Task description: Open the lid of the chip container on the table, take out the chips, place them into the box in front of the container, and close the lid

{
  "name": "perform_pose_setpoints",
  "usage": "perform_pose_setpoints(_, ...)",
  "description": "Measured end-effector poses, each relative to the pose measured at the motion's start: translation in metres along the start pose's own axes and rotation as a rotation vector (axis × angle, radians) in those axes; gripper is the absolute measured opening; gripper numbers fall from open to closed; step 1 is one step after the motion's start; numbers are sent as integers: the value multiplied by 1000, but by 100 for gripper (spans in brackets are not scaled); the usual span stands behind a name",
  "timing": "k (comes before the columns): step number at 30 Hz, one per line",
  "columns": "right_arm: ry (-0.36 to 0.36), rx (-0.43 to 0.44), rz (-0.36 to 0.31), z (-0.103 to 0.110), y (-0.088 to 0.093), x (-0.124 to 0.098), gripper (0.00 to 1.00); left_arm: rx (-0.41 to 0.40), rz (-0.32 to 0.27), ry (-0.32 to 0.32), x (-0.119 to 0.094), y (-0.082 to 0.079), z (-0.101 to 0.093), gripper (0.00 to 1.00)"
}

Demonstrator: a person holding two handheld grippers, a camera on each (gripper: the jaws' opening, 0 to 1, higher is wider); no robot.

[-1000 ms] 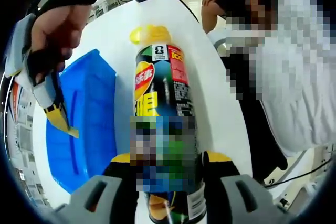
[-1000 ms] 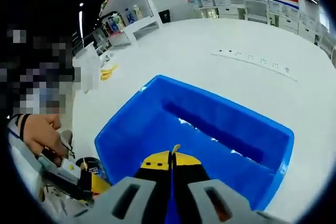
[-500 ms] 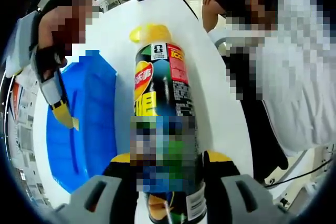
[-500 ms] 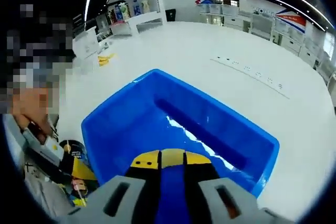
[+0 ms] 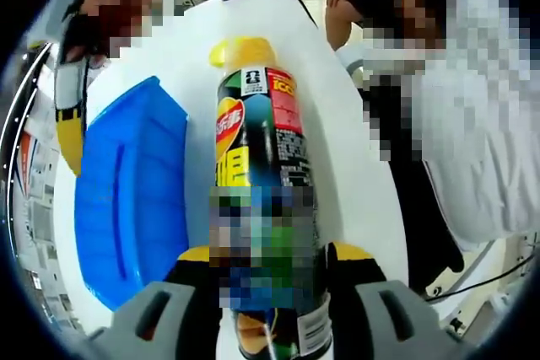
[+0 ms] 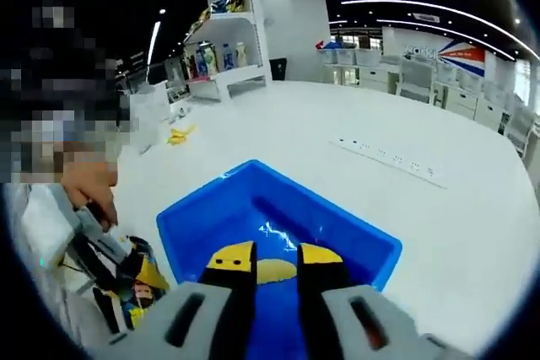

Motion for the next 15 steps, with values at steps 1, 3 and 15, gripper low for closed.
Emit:
perform_pose_setpoints(1, -10, -29, -15, -2, 2, -5, 21, 2, 4, -1, 0, 0, 0, 50)
perform_pose_setpoints(3, -27, -104, -37, -7, 8, -20, 21, 5, 14, -6, 1, -1, -1, 50)
perform_pose_setpoints(15, -45, -133, -376, -65, 37, -121, 28, 14, 24, -18, 1, -2, -1, 50)
Point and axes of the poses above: the point that each gripper's makers call its tool centre point, and the gripper's own axes: x roughly forward along the fingers, z roughly to its left, y roughly out of its underside, the point moved 10 cm from there along -x, roughly backward along the fingers, and after that the axes turned 12 degrees about y, right-handed, at the moved point
